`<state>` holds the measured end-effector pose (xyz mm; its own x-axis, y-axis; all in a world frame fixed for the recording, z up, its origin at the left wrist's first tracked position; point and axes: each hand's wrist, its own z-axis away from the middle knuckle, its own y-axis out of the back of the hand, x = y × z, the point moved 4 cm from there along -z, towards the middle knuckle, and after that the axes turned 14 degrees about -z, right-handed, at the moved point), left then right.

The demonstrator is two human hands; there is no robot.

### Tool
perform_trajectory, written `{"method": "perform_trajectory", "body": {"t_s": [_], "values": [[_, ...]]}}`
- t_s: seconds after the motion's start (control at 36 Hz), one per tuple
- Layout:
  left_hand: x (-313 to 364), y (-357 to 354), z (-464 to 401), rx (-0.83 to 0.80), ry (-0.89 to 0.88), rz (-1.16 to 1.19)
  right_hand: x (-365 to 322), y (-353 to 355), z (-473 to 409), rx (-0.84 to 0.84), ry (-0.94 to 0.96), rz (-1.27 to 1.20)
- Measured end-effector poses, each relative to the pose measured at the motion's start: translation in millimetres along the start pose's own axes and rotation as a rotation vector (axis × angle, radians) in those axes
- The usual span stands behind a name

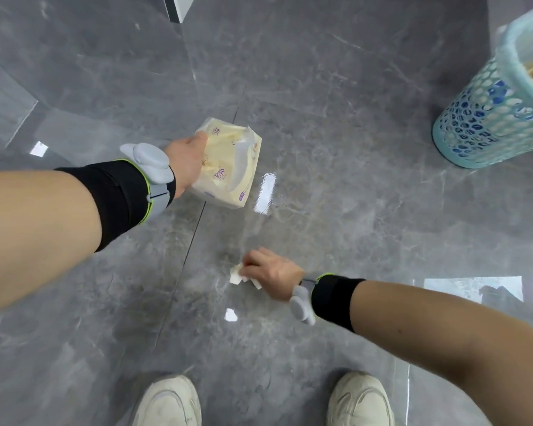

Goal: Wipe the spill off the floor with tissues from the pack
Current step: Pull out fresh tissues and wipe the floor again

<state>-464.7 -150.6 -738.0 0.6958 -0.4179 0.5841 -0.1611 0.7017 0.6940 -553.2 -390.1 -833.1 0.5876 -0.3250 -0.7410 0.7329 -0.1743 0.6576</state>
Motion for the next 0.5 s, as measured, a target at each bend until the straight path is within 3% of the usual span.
{"method": "perform_trajectory", "body": {"t_s": [0.06, 0.22, 0.31, 0.5], "values": [[-4, 0, -5, 0.01, 0.009, -0.002, 14, 19, 4, 0.028, -0.034, 0.043], [-13, 1, -12, 0.05, 0.006, -0.012, 98, 115, 21, 0.558, -0.543, 0.066], [-13, 1, -16, 0.048, 0.014, -0.003, 126, 141, 26, 0.735, -0.762, 0.086], [-23, -1, -26, -0.046, -0.018, -0.083, 117, 135, -18, 0.853, -0.761, 0.024]]}}
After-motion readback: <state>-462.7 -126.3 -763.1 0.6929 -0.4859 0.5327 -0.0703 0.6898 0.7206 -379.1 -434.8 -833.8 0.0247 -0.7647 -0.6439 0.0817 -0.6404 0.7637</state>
